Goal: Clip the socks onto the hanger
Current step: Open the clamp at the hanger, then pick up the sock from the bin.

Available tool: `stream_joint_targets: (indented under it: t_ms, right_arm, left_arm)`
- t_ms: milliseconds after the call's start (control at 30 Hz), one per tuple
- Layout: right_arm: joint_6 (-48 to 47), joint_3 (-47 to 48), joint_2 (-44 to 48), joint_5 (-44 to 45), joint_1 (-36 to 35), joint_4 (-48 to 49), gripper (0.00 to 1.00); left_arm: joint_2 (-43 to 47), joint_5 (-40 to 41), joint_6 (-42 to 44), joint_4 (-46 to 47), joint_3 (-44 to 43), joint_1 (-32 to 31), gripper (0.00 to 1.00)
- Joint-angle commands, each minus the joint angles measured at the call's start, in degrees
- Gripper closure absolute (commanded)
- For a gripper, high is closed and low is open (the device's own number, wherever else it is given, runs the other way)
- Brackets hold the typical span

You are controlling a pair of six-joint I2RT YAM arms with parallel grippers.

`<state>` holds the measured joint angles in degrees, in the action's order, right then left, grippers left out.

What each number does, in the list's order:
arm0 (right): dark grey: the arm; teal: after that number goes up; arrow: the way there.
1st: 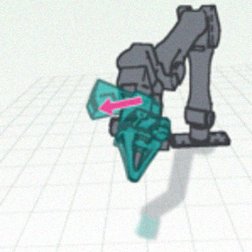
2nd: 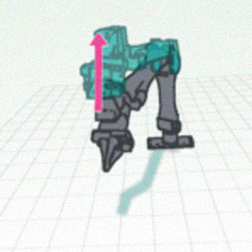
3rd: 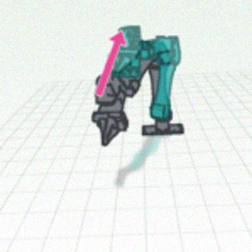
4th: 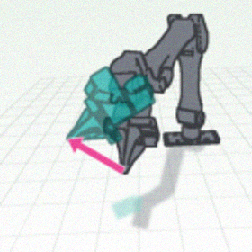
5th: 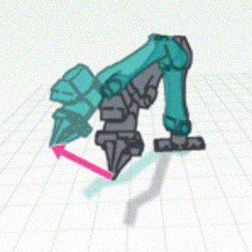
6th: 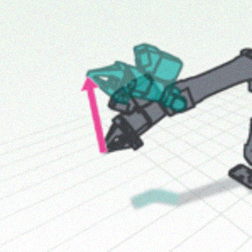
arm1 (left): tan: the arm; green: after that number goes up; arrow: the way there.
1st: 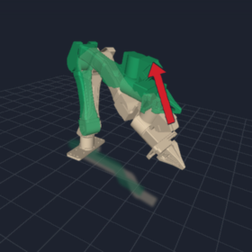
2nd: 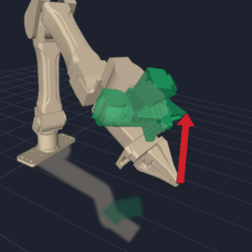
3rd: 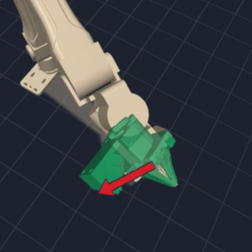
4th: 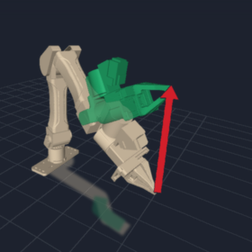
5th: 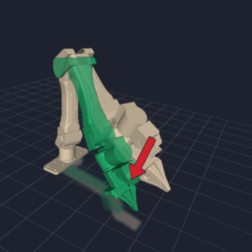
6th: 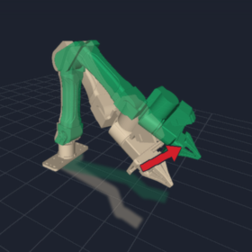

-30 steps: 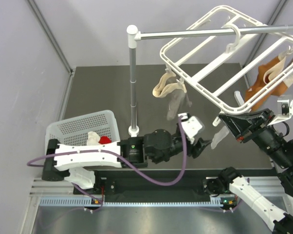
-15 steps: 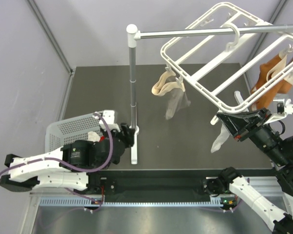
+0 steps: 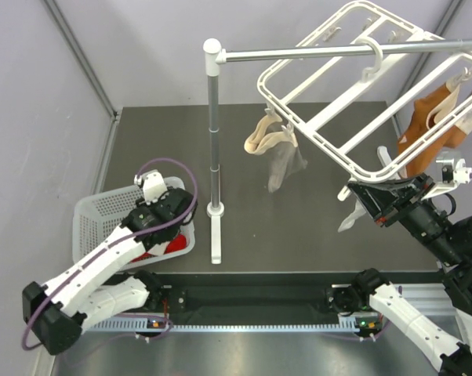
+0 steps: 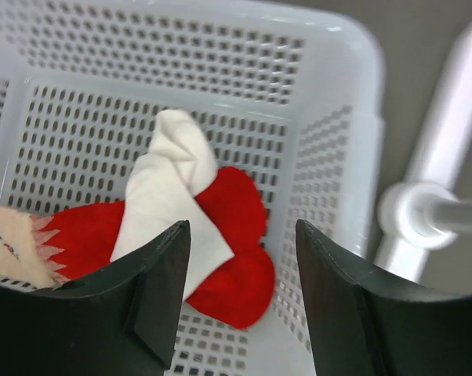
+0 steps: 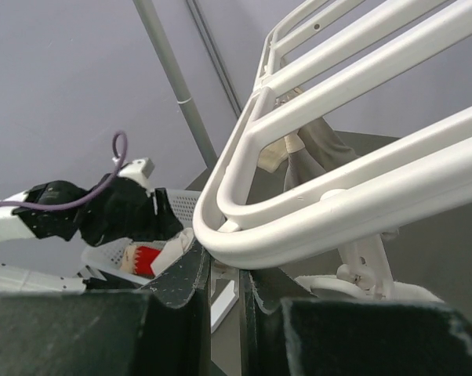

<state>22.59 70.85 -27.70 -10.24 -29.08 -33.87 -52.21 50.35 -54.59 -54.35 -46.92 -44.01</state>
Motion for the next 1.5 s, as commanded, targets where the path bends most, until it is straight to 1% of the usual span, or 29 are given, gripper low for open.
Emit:
stream_joint_targets:
  t_ms: [0, 67, 100, 167, 200, 233, 267, 300, 400, 433, 600, 667, 733, 767, 833, 867, 900, 933, 1000, 1033, 1133, 1167, 1267, 1300, 1367, 1400, 1433, 1467]
  right_arm:
    - [0.17, -0.36, -0.07, -1.19, -0.1, -3.4, 1.0]
    - [0.09, -0.01, -0.16, -1.19, -0.19, -3.75, 1.0]
    - [0.17, 0.25, -0.16, -1.27, -0.1, -3.92, 1.0]
    - [0.0, 0.52, -0.16, -1.19, -0.1, -3.93, 1.0]
    - [0.09, 0.52, -0.16, -1.19, -0.1, -4.01, 1.0]
    - [0.0, 0.43, -0.16, -1.19, -0.1, -4.01, 1.0]
    - [0.09, 0.34, -0.16, -1.19, -0.1, -3.93, 1.0]
    - [0.0, 0.08, -0.07, -1.19, -0.1, -3.93, 1.0]
    - [0.17, -0.36, 0.28, -1.19, -0.19, -3.84, 1.0]
    - [0.09, -0.45, 0.37, -1.19, -0.1, -3.75, 1.0]
    - [0.17, -0.45, 0.63, -1.27, -0.19, -3.66, 1.0]
    - [0.17, -0.27, 0.72, -1.27, -0.1, -3.75, 1.0]
    - [0.26, -0.19, 0.9, -1.27, -0.1, -3.84, 1.0]
    - [0.26, -0.1, 0.98, -1.27, -0.1, -3.92, 1.0]
    - [0.26, -0.27, 1.16, -1.27, -0.1, -3.84, 1.0]
    - [0.26, -0.36, 1.16, -1.27, -0.1, -3.84, 1.0]
    - [0.26, -0.62, 1.25, -1.36, -0.19, -3.84, 1.0]
    - [0.26, -0.62, 1.42, -1.36, -0.1, -3.84, 1.0]
    - [0.44, -0.71, 1.51, -1.36, -0.1, -3.92, 1.0]
    - [0.44, -0.71, 1.51, -1.27, -0.19, -4.01, 1.0]
    - [0.44, -0.62, 1.51, -1.27, -0.1, -4.1, 1.0]
    - [0.53, -0.62, 1.51, -1.27, -0.1, -4.19, 1.0]
    - [0.61, -0.8, 1.34, -1.36, -0.1, -4.01, 1.0]
    - [0.79, -0.97, 1.25, -1.54, -0.1, -3.84, 1.0]
    - [0.79, -1.06, 1.07, -1.63, -0.1, -3.66, 1.0]
    - [0.79, -1.06, 0.99, -1.71, -0.1, -3.57, 1.0]
    - [0.79, -1.15, 0.98, -1.63, -0.19, -3.57, 1.0]
    - [0.88, -1.15, 0.98, -1.71, -0.1, -3.49, 1.0]
  left_arm:
    - [-0.62, -12.54, 10.55, 10.13, 1.39, 12.14, 0.4]
    - [-0.62, -14.74, 10.82, 11.72, 0.95, 16.3, 0.4]
    - [-0.88, -16.67, 10.56, 11.72, 0.69, 19.89, 0.42]
    - [-1.93, -19.22, 9.77, 11.2, 0.6, 22.9, 0.43]
    - [-2.46, -20.97, 9.15, 10.67, 0.68, 25.53, 0.43]
    - [-3.42, -20.9, 8.1, 10.23, 0.86, 26.51, 0.44]
    - [-4.04, -20.56, 5.14, 7.7, 0.95, 27.3, 0.44]
    - [-4.65, -18.9, 3.71, 6.55, 0.95, 28.61, 0.44]
    - [-7.73, -16.34, -1.83, 1.54, 0.25, 29.85, 0.45]
    - [-9.13, -16.07, -4.01, 0.66, 0.25, 30.12, 0.41]
    - [-11.95, -21.07, -6.32, 2.23, 2.53, 33.63, 0.38]
    - [-13.88, -22.56, -8.42, 2.05, 3.67, 35.73, 0.39]
    - [-16.42, -24.23, -8.61, 3.45, 5.07, 37.41, 0.4]
    - [-17.31, -26.68, -8.34, 4.42, 5.69, 39.16, 0.41]
    - [-20.21, -29.5, -7.03, 7.65, 7.27, 40.84, 0.48]
    - [-21.17, -31.78, -6.5, 8.72, 7.63, 42.15, 0.56]
    - [-22.92, -32.85, -5.8, 10.21, 7.98, 42.6, 0.82]
    - [-23.64, -33.38, -4.92, 11.18, 8.24, 42.78, 0.93]
    - [-25.3, -33.65, -4.65, 11.72, 7.98, 42.95, 0.96]
    - [-25.58, -33.21, -4.56, 10.59, 7.28, 42.95, 1.0]
    - [-23.83, -30.41, -4.56, 8.04, 5.09, 43.04, 1.0]
    - [-22.6, -29.61, -4.56, 5.94, 4.47, 42.96, 1.0]
    - [-15.14, -26.62, -3.69, 2.94, 1.57, 42.95, 1.0]
    - [-10.51, -26.27, -2.99, 1.54, 0.69, 42.95, 1.0]
    - [-5.83, -26.97, 0.0, 1.26, -1.86, 42.95, 1.0]
    - [-1.45, -27.32, 0.96, 1.52, -2.3, 42.95, 1.0]
    - [0.77, -27.84, 2.45, 2.48, -3.0, 42.95, 1.0]
    - [2.88, -29.59, 3.16, 3.27, -3.09, 42.95, 1.0]
